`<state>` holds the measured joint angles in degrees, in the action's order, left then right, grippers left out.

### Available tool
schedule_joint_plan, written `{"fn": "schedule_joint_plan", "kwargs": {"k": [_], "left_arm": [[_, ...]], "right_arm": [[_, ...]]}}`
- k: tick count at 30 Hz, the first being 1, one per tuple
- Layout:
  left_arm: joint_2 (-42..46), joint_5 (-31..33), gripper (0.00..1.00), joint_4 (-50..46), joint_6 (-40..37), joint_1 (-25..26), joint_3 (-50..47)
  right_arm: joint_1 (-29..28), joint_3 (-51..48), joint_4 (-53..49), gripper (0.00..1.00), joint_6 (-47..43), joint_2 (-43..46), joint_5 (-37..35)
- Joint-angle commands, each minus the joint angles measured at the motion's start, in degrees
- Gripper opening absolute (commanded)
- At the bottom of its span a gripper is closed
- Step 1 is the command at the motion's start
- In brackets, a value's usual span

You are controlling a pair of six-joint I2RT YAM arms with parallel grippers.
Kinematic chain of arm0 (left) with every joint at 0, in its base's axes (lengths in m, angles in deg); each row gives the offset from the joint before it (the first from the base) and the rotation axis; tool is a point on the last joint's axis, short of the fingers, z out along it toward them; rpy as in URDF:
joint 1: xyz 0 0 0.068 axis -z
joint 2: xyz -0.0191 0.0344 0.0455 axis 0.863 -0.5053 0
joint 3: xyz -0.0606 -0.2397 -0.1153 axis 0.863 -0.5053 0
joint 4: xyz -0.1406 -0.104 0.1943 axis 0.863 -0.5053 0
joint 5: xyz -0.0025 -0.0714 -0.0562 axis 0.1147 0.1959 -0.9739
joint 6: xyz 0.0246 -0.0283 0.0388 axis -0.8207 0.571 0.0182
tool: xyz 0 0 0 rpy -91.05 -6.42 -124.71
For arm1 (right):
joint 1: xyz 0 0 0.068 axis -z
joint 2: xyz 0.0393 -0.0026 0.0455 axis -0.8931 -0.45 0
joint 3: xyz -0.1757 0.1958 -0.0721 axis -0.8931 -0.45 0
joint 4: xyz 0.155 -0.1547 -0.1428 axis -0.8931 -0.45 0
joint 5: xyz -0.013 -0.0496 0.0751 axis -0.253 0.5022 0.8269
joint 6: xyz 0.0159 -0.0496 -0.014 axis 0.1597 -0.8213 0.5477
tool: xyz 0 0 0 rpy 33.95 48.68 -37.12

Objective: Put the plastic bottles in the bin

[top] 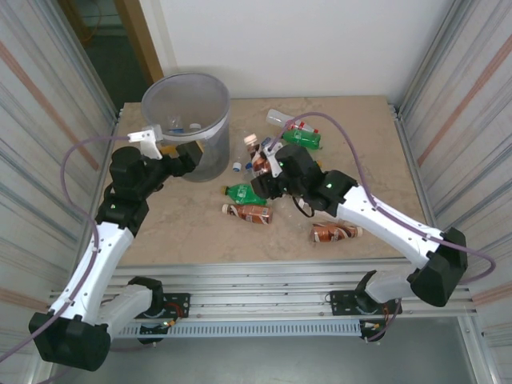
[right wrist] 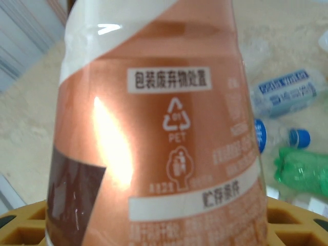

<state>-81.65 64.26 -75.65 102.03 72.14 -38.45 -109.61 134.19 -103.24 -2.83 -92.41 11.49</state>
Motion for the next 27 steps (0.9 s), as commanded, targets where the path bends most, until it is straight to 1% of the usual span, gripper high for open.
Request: {"fn": "schedule_joint_plan", "kwargs": {"k": [1, 4, 8, 11, 14, 18, 27], "left_arm": [[-2.7, -8.5, 0.99, 7.7, 3.6, 2.4, 3.7], [-6.2, -10.4, 0.98, 9.4, 3.5, 6.2, 6.5], [-11.0, -14.0, 0.97, 11.6, 3.8, 9.7, 10.4], [-13.8, -15.6, 0.97, 13.3, 4.5, 11.5, 12.6], [-15.9, -16.5, 0.91, 13.5, 4.3, 12.8, 14.2], [-17.8, -17.1, 0.87, 13.5, 4.3, 13.7, 15.1], [-19.7, -18.2, 0.6, 13.8, 4.5, 14.2, 15.9]], "right_arm": [[0.8, 0.3, 8.4, 0.43, 0.3, 1.1, 4.8], [1.2, 1.8, 9.0, 0.43, -1.0, 0.6, 6.9], [1.3, 2.0, 10.9, 0.43, -1.6, 0.5, 9.2], [1.3, 1.7, 12.0, 0.43, -1.5, 0.5, 10.4], [1.3, 1.4, 12.8, 0.43, -1.1, 0.6, 10.8], [1.3, 1.6, 13.0, 0.43, -1.2, 0.6, 11.1], [1.4, 2.4, 13.7, 0.44, -1.5, -0.3, 11.3]]}}
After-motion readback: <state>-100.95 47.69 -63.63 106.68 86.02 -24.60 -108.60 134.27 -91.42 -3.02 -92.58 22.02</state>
